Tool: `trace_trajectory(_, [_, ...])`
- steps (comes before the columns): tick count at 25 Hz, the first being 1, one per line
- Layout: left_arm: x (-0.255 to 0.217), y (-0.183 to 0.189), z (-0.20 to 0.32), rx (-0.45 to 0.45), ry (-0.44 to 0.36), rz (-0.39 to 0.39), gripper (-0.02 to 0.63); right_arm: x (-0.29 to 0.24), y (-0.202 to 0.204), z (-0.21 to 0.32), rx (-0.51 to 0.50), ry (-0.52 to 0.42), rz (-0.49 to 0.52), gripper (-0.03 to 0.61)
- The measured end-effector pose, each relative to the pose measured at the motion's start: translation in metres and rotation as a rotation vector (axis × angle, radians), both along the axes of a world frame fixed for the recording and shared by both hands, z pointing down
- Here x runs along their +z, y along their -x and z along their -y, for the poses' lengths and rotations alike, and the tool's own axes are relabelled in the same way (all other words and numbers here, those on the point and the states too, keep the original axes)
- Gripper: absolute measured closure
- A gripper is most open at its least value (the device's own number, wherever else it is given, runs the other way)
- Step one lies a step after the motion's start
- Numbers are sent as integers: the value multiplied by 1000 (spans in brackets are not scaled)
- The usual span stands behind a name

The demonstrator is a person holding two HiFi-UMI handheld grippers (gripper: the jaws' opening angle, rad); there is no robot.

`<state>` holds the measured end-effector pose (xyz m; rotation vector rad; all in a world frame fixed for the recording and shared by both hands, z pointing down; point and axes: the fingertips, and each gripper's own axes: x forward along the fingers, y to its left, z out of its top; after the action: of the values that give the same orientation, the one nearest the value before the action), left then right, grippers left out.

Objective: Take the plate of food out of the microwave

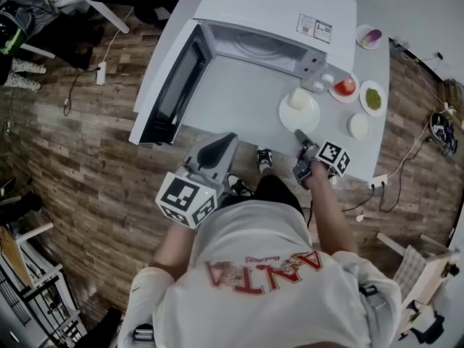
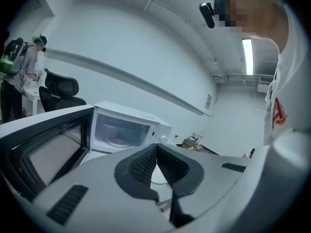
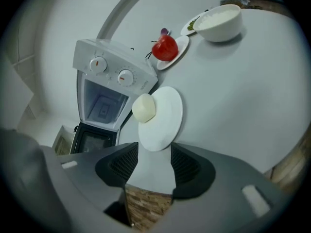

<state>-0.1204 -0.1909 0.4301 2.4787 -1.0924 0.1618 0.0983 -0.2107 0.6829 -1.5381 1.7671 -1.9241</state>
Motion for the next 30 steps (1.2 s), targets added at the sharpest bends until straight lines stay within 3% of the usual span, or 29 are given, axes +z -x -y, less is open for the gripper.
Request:
trace_trajectory(3, [-1, -1, 0, 1, -2, -2, 604, -7, 6, -8, -74, -5, -54, 408])
trace_trajectory(6, [-2, -2, 0, 0, -7, -4, 604, -27, 7, -7, -113, -86, -132, 544])
trace_trajectory(8, [-3, -3, 1, 1, -13, -6, 604, -45, 9, -3, -141, -162, -188, 575])
trace_trajectory(18, [-22, -7, 1, 4, -64, -38, 604, -165, 27, 9, -282, -577, -490, 575])
trace_trajectory(30, [-52, -6, 0, 12, -147, -61, 604, -284, 29, 2, -225, -851, -601, 577])
